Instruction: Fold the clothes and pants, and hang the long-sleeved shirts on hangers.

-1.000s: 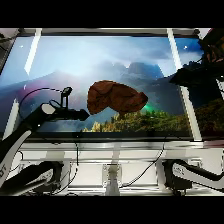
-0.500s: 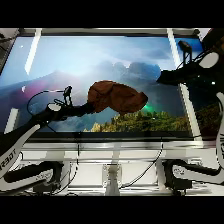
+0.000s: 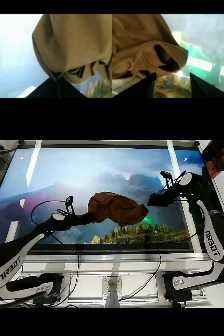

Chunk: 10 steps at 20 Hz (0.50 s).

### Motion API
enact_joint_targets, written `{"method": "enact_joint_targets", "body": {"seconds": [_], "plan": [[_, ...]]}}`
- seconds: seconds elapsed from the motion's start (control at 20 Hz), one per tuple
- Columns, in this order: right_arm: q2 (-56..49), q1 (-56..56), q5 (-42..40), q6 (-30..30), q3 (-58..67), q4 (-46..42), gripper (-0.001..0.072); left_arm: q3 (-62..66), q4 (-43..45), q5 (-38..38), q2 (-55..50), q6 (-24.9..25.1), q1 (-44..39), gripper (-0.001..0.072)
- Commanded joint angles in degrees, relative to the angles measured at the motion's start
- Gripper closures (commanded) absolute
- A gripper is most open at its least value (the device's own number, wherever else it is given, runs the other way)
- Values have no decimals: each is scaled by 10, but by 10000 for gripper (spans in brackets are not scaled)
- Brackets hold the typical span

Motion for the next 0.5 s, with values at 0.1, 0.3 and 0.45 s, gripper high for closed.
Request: {"method": "enact_joint_targets", "body": {"seconds": [0.1, 0.3, 0.45], "plan": [[-10, 15, -39, -149, 0, 3, 226, 12, -3, 3, -1, 19, -2, 687], [-11, 35, -58, -209, 0, -12, 227, 12, -3, 3, -1, 19, 0, 687], [-27, 53, -69, -209, 1, -11, 227, 12, -4, 3, -1, 19, 0, 688]]}}
